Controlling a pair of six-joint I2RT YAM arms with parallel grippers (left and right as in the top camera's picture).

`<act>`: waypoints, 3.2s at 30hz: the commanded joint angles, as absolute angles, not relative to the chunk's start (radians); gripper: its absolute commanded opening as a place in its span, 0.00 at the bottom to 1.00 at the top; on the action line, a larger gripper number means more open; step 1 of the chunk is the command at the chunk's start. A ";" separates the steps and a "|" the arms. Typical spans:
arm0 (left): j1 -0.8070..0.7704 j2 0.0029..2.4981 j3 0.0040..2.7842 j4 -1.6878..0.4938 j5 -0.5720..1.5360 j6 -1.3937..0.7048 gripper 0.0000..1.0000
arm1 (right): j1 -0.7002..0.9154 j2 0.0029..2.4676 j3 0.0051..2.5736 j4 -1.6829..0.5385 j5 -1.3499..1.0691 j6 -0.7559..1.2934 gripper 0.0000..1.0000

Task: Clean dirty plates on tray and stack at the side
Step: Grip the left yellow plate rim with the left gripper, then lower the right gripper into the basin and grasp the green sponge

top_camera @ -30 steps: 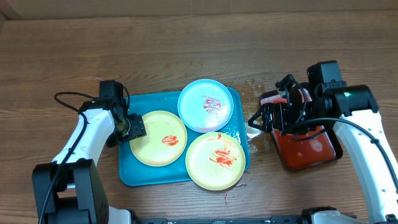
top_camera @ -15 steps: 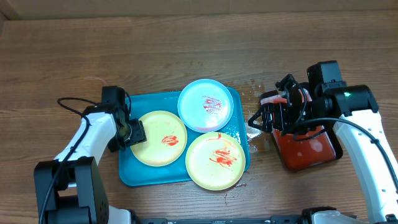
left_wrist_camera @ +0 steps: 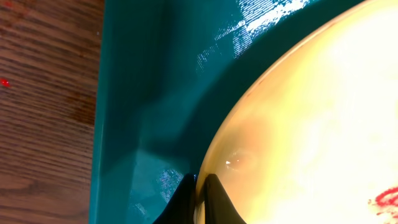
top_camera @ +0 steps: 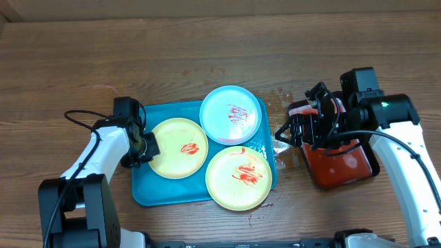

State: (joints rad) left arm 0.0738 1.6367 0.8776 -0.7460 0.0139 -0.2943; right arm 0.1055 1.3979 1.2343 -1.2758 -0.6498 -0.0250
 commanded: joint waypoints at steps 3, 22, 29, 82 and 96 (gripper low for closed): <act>0.078 1.650 0.871 -0.736 -0.011 -0.334 0.04 | 0.103 1.384 1.256 -1.263 -0.654 -0.022 1.00; 0.078 1.650 0.871 -0.736 -0.034 -0.314 0.04 | 0.102 1.566 1.033 -0.953 -0.046 0.488 1.00; 0.078 1.650 0.871 -0.736 -0.032 -0.315 0.04 | 0.101 1.598 1.033 -0.773 -0.039 0.495 1.00; 0.078 1.650 0.871 -0.728 -0.025 -0.315 0.04 | 0.072 1.781 1.167 -0.873 0.144 0.633 0.59; 0.078 1.650 0.871 -0.730 -0.025 -0.315 0.04 | 0.072 1.781 1.118 -0.851 0.099 0.669 0.44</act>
